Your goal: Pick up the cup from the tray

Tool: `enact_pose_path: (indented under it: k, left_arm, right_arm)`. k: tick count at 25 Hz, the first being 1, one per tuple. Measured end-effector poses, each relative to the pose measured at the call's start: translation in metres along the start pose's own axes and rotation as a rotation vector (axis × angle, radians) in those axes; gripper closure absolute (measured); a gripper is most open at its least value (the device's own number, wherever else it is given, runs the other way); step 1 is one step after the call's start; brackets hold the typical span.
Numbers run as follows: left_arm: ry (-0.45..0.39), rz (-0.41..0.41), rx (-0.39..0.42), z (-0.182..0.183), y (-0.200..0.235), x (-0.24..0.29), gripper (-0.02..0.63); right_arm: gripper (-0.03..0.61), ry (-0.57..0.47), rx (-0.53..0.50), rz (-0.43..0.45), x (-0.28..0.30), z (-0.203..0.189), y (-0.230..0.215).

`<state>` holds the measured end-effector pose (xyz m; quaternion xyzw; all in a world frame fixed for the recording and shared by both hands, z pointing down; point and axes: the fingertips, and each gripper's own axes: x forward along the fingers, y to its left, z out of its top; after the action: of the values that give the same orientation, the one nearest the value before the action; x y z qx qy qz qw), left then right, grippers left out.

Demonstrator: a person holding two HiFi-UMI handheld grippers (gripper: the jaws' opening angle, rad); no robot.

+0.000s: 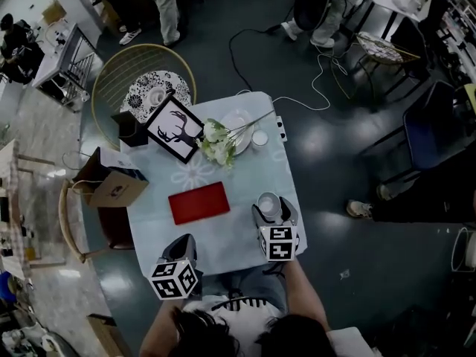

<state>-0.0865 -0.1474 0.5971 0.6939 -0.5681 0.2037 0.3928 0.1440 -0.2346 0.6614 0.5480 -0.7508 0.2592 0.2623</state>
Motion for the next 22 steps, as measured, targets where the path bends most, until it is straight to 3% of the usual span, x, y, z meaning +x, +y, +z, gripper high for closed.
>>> enact_pose_path:
  k: [14,17,22]
  left_arm:
    - [-0.001,0.023,-0.051,-0.004,0.001,0.0,0.614]
    - [0.009,0.03,-0.035,-0.005,0.002,0.001,0.614]
    - [0.011,0.031,-0.032,-0.007,0.003,-0.002,0.614]
  right_arm:
    - [0.2,-0.017,0.018,0.026,0.001,-0.001,-0.002]
    - [0.149,-0.057,0.07,0.057,-0.003,0.007,-0.001]
    - [0.12,-0.136,0.038,0.085,-0.014,0.028,0.001]
